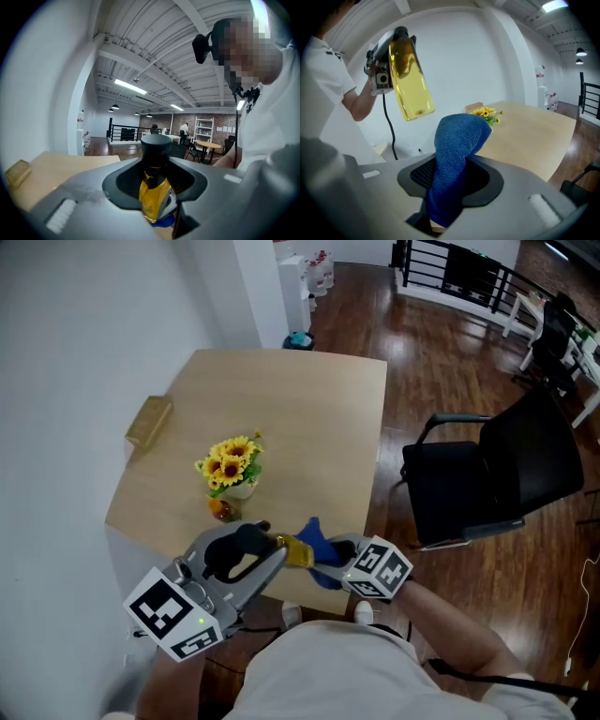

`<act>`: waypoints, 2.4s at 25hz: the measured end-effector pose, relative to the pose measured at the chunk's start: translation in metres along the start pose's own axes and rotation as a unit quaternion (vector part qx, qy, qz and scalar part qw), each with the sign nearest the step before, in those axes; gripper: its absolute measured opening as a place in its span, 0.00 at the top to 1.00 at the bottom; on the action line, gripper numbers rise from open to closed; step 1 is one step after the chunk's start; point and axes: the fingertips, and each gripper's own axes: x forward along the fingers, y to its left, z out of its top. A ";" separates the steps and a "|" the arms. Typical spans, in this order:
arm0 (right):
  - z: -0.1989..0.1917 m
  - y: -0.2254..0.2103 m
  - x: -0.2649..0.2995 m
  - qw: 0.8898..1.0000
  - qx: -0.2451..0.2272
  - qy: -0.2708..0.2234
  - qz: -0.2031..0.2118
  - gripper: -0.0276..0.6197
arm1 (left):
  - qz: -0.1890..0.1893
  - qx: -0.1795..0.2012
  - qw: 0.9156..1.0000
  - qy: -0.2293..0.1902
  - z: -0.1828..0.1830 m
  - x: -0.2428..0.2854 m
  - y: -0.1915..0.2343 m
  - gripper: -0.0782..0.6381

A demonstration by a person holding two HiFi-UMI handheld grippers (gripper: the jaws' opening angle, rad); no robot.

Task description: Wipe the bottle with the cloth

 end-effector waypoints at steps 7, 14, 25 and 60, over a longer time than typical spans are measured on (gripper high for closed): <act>0.025 0.035 0.024 1.000 0.008 -0.013 0.024 0.72 | -0.010 0.005 1.000 0.007 -0.011 0.001 0.021 0.68; 0.007 0.016 0.010 0.998 0.055 -0.018 -0.031 0.72 | -0.022 0.012 0.999 0.031 -0.034 -0.002 0.042 0.68; -0.031 0.001 -0.066 0.974 0.147 -0.072 -0.157 0.72 | -0.017 0.006 0.998 0.063 -0.089 0.036 0.095 0.68; -0.062 -0.004 -0.175 0.962 0.153 -0.135 -0.181 0.72 | 0.236 0.031 0.967 0.092 -0.204 0.073 0.181 0.54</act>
